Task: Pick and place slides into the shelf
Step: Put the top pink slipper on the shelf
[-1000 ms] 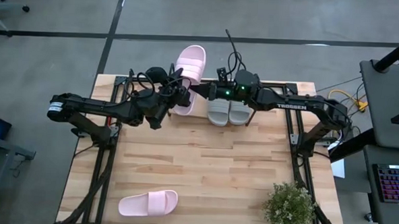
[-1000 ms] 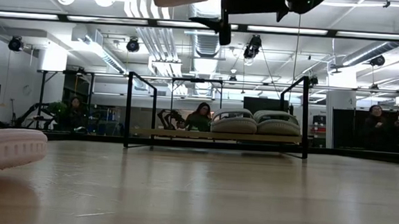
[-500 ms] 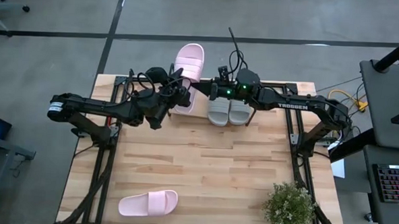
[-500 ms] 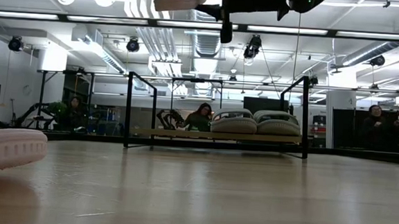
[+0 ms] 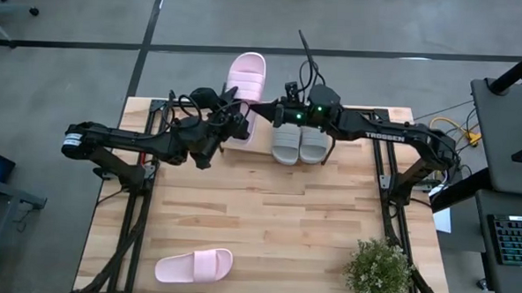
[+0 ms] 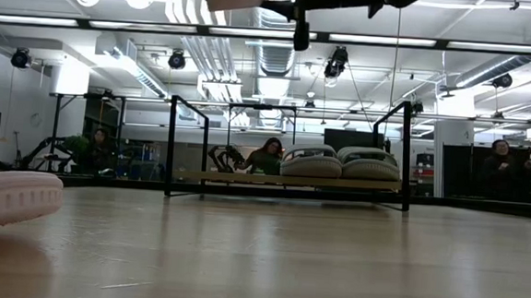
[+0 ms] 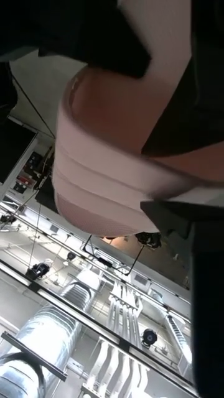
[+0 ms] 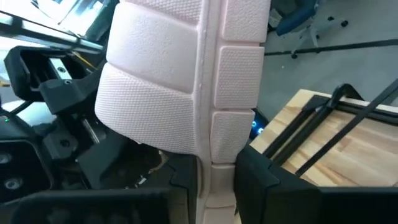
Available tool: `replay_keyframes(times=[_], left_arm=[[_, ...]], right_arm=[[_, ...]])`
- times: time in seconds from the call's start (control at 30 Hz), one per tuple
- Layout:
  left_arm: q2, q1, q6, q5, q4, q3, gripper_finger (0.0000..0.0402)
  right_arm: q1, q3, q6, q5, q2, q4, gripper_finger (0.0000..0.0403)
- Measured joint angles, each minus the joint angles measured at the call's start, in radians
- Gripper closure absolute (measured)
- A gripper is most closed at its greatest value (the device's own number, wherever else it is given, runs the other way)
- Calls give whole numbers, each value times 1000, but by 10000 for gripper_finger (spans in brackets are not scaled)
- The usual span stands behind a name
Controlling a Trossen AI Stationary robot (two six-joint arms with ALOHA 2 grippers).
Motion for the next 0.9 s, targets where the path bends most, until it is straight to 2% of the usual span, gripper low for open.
replay_keyframes(times=[0.17, 0.33, 0.5, 0.7, 0.9], left_arm=[[-4, 0, 1, -15, -1, 0, 235], [-14, -1, 6, -71, -1, 0, 200], [-35, -12, 27, -173, -10, 0, 188], [-64, -81, 29, -157, -36, -3, 187], [-53, -150, 115, -112, -36, -4, 187]], right_arm=[[-7, 27, -18, 24, 0, -50, 342], [-16, 36, -8, 24, 0, -44, 343], [-36, 36, 16, 24, 0, -56, 343], [-77, 33, 54, 24, 0, -76, 344], [-105, 33, 139, -1, 0, -74, 344]])
